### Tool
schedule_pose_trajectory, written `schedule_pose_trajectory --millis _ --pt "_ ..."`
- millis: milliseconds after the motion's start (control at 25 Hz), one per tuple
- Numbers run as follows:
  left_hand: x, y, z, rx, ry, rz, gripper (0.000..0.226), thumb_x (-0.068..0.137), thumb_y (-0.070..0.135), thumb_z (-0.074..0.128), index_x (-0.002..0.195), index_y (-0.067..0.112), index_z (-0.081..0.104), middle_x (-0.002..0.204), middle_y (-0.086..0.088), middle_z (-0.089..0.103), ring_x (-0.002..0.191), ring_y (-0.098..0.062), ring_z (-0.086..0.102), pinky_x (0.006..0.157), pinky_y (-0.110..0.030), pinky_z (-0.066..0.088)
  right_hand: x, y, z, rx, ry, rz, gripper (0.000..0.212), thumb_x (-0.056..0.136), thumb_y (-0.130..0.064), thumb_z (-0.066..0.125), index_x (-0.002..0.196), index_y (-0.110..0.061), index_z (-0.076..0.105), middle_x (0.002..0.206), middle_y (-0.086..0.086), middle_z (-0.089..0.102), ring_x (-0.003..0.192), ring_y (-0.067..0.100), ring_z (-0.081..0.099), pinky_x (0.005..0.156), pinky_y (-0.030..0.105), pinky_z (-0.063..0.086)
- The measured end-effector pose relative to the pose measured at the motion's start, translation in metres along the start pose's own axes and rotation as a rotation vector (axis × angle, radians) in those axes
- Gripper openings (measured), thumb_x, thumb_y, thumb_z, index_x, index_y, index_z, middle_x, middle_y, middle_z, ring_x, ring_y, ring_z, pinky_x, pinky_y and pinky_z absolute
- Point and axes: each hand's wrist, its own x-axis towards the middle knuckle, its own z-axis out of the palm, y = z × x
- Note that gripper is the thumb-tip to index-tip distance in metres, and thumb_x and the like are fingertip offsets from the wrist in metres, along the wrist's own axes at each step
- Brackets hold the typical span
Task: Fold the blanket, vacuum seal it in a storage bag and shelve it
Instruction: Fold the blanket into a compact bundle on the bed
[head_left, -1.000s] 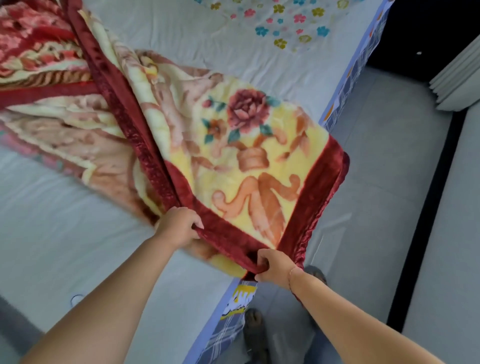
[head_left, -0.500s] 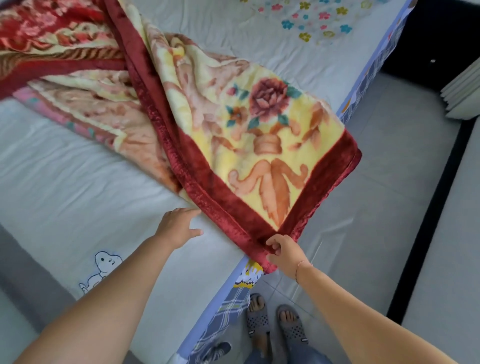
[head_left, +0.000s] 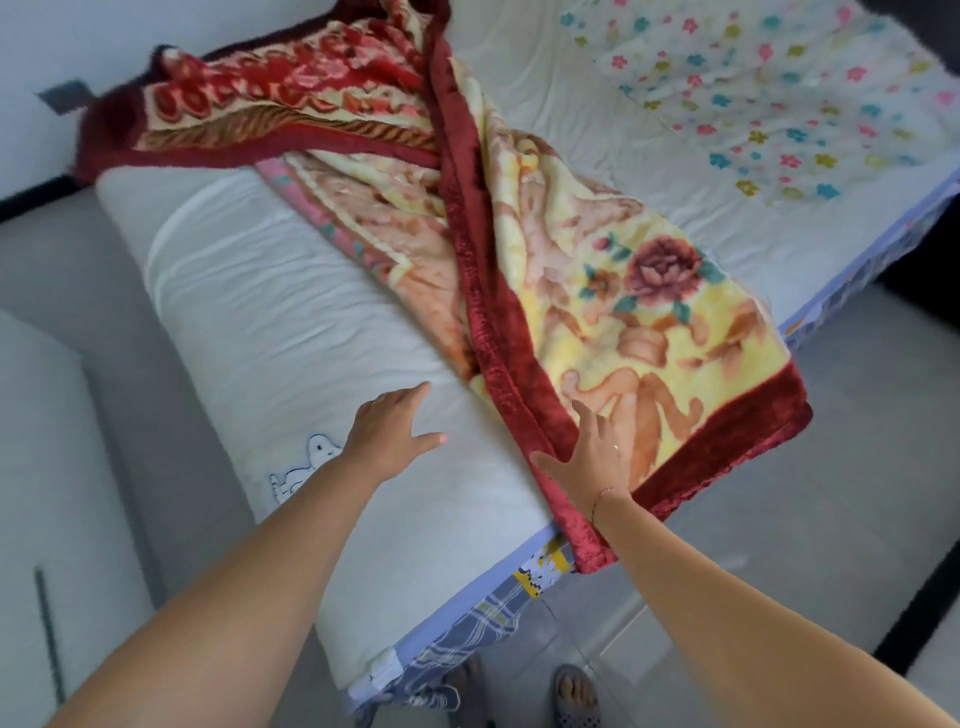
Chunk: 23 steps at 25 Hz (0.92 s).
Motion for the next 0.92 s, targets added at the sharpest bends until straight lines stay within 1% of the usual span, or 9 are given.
schedule_pose_trajectory --millis 120,240,400,560,720,800,920 --pt "-0.025 -0.042 -0.032 -0.049 0.092 -0.049 0.08 0.086 0.05 0.061 0.15 0.02 0.025 0.151 -0.004 0.037 0.138 -0.022 0.032 0.11 -0.035 0.025 -0.003 -0.057 0.016 -0.02 0.001 -0.105 0.094 0.078 -0.043 0.074 0.151 -0.023 0.018 0.15 0.008 0.027 0.136 0.029 0.031 0.11 0.045 0.031" --pt "-0.047 -0.098 -0.061 -0.081 0.13 -0.09 0.083 0.085 0.051 0.062 0.15 0.02 0.022 0.151 -0.005 0.036 0.139 -0.022 0.032 0.111 -0.035 0.025 -0.009 -0.113 0.044 -0.03 0.002 -0.196 0.096 0.076 -0.044 0.075 0.151 -0.024 0.018 0.148 0.004 0.029 0.135 0.027 0.031 0.109 0.044 0.03" --pt "-0.074 -0.194 -0.1 -0.126 0.171 -0.141 0.087 0.083 0.052 0.064 0.151 0.019 0.02 0.152 -0.006 0.034 0.139 -0.023 0.031 0.111 -0.035 0.024 -0.019 -0.198 0.099 -0.029 0.05 -0.244 0.094 0.074 -0.041 0.077 0.148 -0.017 0.024 0.144 0.01 0.033 0.133 0.031 0.033 0.108 0.045 0.031" --pt "-0.09 -0.298 -0.137 -0.167 0.201 -0.178 0.09 0.082 0.051 0.065 0.151 0.017 0.018 0.153 -0.009 0.032 0.138 -0.026 0.032 0.111 -0.036 0.026 -0.019 -0.277 0.162 0.013 0.053 -0.287 0.093 0.076 -0.038 0.077 0.149 -0.017 0.024 0.146 0.008 0.033 0.135 0.027 0.034 0.11 0.044 0.031" --pt "-0.076 -0.383 -0.174 -0.173 0.21 -0.198 0.09 0.082 0.054 0.064 0.151 0.017 0.018 0.152 -0.006 0.034 0.138 -0.023 0.034 0.11 -0.039 0.028 -0.002 -0.346 0.205 0.078 0.025 -0.275 0.088 0.079 -0.038 0.075 0.148 -0.018 0.024 0.145 0.008 0.034 0.134 0.026 0.037 0.11 0.047 0.033" --pt "-0.056 -0.414 -0.19 -0.2 0.208 -0.195 0.088 0.083 0.053 0.063 0.151 0.018 0.02 0.152 -0.005 0.034 0.138 -0.023 0.033 0.111 -0.04 0.027 0.017 -0.379 0.222 0.116 0.015 -0.27 0.083 0.081 -0.036 0.072 0.147 -0.018 0.025 0.143 0.007 0.036 0.132 0.023 0.04 0.108 0.045 0.036" --pt "-0.007 -0.459 -0.216 -0.171 0.204 -0.177 0.085 0.084 0.053 0.063 0.15 0.017 0.023 0.151 -0.006 0.035 0.137 -0.024 0.034 0.109 -0.038 0.028 0.057 -0.43 0.249 0.179 0.017 -0.243 0.076 0.084 -0.034 0.07 0.145 -0.017 0.028 0.14 0.004 0.038 0.127 0.019 0.044 0.106 0.041 0.038"
